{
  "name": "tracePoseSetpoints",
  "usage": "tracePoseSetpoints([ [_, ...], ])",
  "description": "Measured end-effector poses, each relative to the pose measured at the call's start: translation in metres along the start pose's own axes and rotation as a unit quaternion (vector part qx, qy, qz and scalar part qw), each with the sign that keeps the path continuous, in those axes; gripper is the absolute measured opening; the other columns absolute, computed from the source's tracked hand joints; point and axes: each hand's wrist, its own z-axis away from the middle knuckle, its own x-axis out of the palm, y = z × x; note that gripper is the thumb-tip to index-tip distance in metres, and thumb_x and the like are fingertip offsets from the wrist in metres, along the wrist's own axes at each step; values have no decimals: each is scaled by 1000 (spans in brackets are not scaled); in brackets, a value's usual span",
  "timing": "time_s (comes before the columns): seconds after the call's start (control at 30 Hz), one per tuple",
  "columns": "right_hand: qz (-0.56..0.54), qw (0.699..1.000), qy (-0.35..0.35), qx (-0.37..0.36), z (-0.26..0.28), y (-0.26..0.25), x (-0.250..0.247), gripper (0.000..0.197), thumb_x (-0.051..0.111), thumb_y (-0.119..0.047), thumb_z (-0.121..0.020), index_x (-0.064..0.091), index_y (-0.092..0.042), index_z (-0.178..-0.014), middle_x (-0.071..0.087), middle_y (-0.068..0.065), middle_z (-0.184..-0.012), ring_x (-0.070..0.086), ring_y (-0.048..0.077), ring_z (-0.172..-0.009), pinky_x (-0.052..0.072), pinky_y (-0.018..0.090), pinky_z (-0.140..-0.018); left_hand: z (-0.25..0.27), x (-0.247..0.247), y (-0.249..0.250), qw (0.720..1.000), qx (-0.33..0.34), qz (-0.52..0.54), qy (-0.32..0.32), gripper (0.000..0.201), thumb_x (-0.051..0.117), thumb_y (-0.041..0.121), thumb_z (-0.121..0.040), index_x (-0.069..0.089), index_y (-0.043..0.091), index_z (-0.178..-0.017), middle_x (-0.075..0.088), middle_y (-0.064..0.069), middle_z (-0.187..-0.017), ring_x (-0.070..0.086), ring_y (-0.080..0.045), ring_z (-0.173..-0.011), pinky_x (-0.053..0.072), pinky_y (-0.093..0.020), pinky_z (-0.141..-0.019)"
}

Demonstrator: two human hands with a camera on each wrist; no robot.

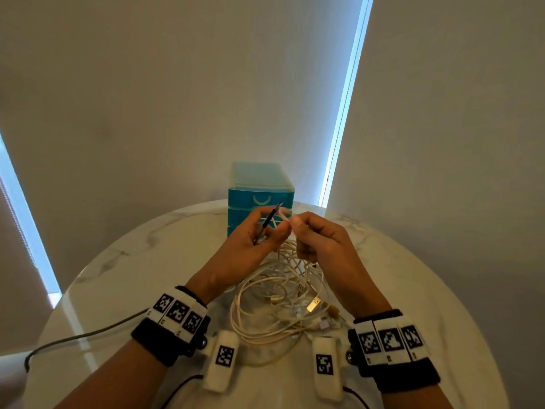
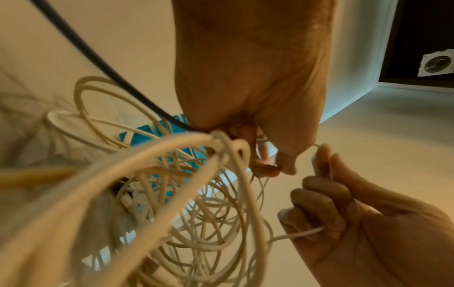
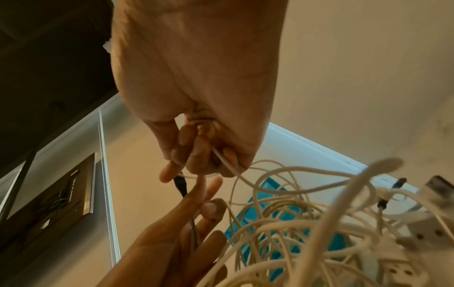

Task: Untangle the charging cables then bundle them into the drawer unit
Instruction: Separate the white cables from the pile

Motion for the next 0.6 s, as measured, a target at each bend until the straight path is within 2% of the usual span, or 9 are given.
tracePoseSetpoints([
  [0.03, 3, 1000, -14, 6, 0, 1, 1, 29, 55, -25, -112, 78, -9, -109, 57, -15, -65, 48, 4, -62, 46, 15, -64, -1, -1, 0, 999, -6, 34, 15, 51, 70, 44, -99, 50, 40, -145, 78, 2, -125, 76, -18, -115, 61, -44, -102],
  [0.1, 13, 999, -44, 10, 2, 0, 4, 30, 56, -26, -111, 79, -7, -112, 55, -9, -66, 49, 5, -63, 46, 16, -64, -2, -4, -2, 998, -2, 51, 28, 53, 73, 34, -97, 52, 36, -145, 78, 5, -127, 75, -19, -118, 62, -39, -101],
  [0.2, 19, 996, -82, 23, 5, -4, 3, 31, 60, -34, -108, 82, -12, -114, 58, 1, -66, 52, 10, -64, 48, 17, -65, -2, -9, -3, 998, 29, -18, 51, 26, 68, 25, -104, 73, 29, -129, 80, 14, -117, 75, -6, -111, 60, -24, -95],
  [0.27, 64, 989, -115, 60, 6, -4, 0, 29, 66, -39, -104, 84, -16, -109, 68, 7, -73, 60, 12, -67, 48, 14, -66, -3, -11, -3, 993, 23, 18, 112, 21, 64, 28, -108, 79, 24, -123, 82, 15, -101, 76, 0, -92, 57, -16, -80],
  [0.37, 157, 975, -126, 100, 6, 5, -5, 27, 70, -35, -103, 83, -12, -99, 82, 4, -89, 72, 7, -74, 48, 8, -64, -4, -16, -10, 978, -9, 37, 207, 24, 65, 32, -107, 80, 17, -118, 68, 19, -66, 55, 5, -58, 43, -12, -58],
  [0.43, 140, 984, -74, 87, 6, 5, -7, 21, 68, -28, -105, 82, -13, -106, 82, 5, -90, 72, 6, -74, 48, 9, -61, -5, -22, -14, 971, -45, 22, 233, 24, 69, 38, -105, 81, 19, -113, 64, 16, -65, 52, 3, -53, 41, -13, -54],
  [0.47, 114, 991, -28, 65, 5, 3, -8, 21, 66, -28, -106, 81, -15, -110, 82, 5, -90, 72, 6, -73, 48, 11, -59, -5, -23, -14, 971, -68, 13, 227, 25, 71, 41, -103, 80, 20, -114, 69, 16, -73, 59, 3, -56, 42, -11, -54],
  [0.53, 14, 996, 85, 11, 0, 0, -11, 24, 60, -28, -109, 79, -16, -118, 80, 4, -91, 73, 9, -77, 52, 18, -60, -5, -21, -9, 974, -104, 24, 202, 29, 77, 41, -99, 77, 19, -117, 80, 8, -89, 71, 7, -69, 47, -8, -56],
  [0.6, -109, 978, 179, -13, -6, 0, -11, 24, 57, -23, -111, 74, -11, -123, 78, 3, -90, 75, 16, -84, 55, 22, -62, -4, -18, 0, 980, -98, 38, 169, 30, 80, 42, -96, 76, 20, -115, 84, -1, -92, 75, 2, -78, 51, -11, -64],
])
